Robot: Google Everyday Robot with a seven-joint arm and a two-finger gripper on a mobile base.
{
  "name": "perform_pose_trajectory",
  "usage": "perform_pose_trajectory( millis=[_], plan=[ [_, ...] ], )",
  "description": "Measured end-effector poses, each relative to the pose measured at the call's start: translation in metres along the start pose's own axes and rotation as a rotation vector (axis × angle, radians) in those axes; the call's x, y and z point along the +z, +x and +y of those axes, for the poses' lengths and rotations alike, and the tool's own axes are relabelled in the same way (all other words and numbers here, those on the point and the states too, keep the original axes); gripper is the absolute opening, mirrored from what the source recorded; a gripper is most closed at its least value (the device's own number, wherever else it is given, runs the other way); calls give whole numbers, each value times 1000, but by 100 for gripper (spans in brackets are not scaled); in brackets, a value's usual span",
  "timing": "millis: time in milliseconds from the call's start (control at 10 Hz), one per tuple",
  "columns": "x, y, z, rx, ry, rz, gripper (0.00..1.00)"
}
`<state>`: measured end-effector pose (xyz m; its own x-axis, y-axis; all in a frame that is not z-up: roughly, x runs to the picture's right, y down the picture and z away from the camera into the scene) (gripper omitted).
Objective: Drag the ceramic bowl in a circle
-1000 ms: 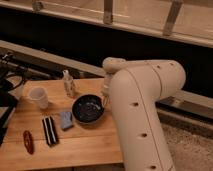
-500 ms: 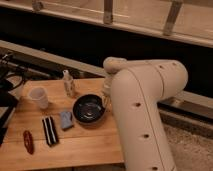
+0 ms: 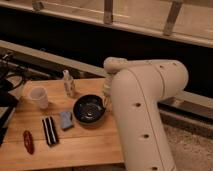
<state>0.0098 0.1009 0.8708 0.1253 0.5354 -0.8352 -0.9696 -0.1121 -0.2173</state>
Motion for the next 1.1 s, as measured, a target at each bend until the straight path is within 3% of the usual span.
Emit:
perform_pose_trajectory(
  millis=[200,400,800,900,1100],
  plan=[
    [6,-2,-7,29,-3,11,51],
    [12,-3,-11,56,1,19,57],
    [21,-3,-9,62,-1,29,23],
    [22,-2,-10,59,-3,29,9],
    [22,-1,-11,58,-10,29,0]
  ],
)
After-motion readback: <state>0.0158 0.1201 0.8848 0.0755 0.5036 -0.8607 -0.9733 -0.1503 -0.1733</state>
